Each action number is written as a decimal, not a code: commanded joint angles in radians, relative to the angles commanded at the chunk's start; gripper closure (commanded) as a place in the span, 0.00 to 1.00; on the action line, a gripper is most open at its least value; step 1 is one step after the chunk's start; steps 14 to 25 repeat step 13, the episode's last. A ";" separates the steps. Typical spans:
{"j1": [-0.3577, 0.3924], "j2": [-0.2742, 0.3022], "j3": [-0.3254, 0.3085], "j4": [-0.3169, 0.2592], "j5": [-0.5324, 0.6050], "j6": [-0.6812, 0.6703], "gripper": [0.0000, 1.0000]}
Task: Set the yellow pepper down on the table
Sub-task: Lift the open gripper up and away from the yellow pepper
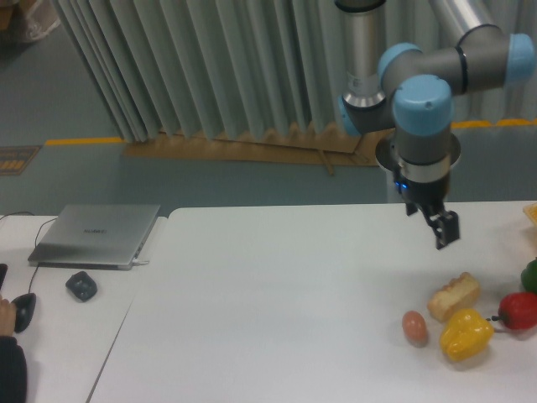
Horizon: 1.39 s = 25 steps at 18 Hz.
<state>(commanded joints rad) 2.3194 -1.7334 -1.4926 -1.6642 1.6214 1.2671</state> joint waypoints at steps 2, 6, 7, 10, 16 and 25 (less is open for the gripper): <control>0.009 0.018 0.002 -0.032 -0.023 0.000 0.00; 0.055 0.044 -0.003 -0.087 -0.080 0.050 0.00; 0.052 0.044 -0.008 -0.088 -0.078 0.057 0.00; 0.051 0.044 -0.005 -0.075 -0.101 0.048 0.00; 0.064 0.044 0.005 -0.049 -0.146 0.051 0.00; 0.064 0.044 0.005 -0.049 -0.146 0.051 0.00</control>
